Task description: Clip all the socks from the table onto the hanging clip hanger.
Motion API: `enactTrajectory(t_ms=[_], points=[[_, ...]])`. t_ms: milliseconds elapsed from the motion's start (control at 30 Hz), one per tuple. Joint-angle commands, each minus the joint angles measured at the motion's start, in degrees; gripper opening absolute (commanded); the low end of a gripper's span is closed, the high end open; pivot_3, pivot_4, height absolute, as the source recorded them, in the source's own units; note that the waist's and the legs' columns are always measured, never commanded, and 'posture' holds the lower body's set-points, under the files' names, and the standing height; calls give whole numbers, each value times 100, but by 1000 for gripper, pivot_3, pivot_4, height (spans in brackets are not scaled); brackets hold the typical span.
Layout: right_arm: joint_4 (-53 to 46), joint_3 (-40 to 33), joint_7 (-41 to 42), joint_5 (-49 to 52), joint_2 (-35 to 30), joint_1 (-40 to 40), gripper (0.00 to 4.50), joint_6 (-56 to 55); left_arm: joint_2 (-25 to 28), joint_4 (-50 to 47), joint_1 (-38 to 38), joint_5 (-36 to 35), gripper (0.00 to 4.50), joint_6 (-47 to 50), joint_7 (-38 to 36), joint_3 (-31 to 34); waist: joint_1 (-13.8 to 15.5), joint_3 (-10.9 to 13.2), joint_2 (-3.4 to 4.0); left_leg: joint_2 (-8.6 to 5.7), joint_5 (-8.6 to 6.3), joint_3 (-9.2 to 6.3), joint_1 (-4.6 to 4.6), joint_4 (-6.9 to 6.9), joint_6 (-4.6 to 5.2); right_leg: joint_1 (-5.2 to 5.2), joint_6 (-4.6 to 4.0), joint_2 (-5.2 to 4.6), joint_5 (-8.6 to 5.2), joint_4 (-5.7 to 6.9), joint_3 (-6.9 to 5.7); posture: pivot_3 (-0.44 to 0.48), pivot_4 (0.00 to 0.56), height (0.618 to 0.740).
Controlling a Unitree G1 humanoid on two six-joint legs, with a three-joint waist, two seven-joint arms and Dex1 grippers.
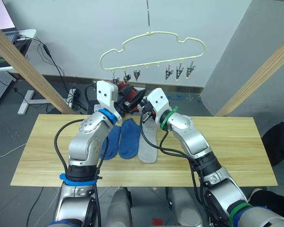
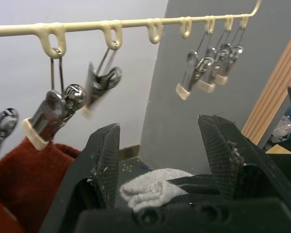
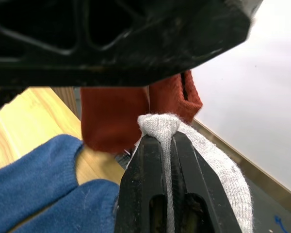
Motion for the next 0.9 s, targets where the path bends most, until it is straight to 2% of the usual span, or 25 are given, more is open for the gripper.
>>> enactTrajectory(t_ms=[33, 267, 400, 533, 833, 900], points=[[-658, 33, 180, -49, -201, 101, 0, 108, 3, -337, 64, -5, 2848, -73, 0, -8, 1, 0, 0, 0, 0, 0, 0, 0, 0, 0, 0, 0, 0, 0, 1, -209, 281, 689], [-2618, -390, 938, 366, -1392, 740, 0, 1804, 53, -548, 350, 224, 2848, -332, -94, -192, 20, 0, 0, -1, 0, 0, -2, 0, 0, 2, 0, 0, 0, -5, 1, -221, 291, 689], [-3157, -511, 1131, 541, -1905, 1108, 0, 2506, 49, -559, 406, 266, 2848, -404, -92, -212, 13, 0, 0, 0, 0, 0, 0, -1, 1, 2, 0, 0, -1, -3, 0, -229, 293, 689], [-3214, -459, 1294, 600, -2367, 1655, 0, 2732, 66, -534, 441, 319, 2848, -470, -113, -242, 1, 0, 0, 0, 0, 1, 1, 1, 1, 3, 1, 0, -1, -4, 2, -235, 295, 689], [-2568, 204, 1030, 228, -2221, 1963, 0, 2166, 72, -451, 444, 468, 2848, -611, -132, -328, -11, 0, 0, 0, 0, 3, 3, 2, 1, 3, 3, 0, -3, -5, 5, -227, 289, 689], [-2355, 321, 975, 124, -2210, 2028, 542, 1973, 58, -435, 439, 511, 2888, -641, -130, -338, -6, 0, 0, 0, 0, 2, 2, 2, 1, 3, 3, 0, -2, -6, 5, -226, 288, 689]])
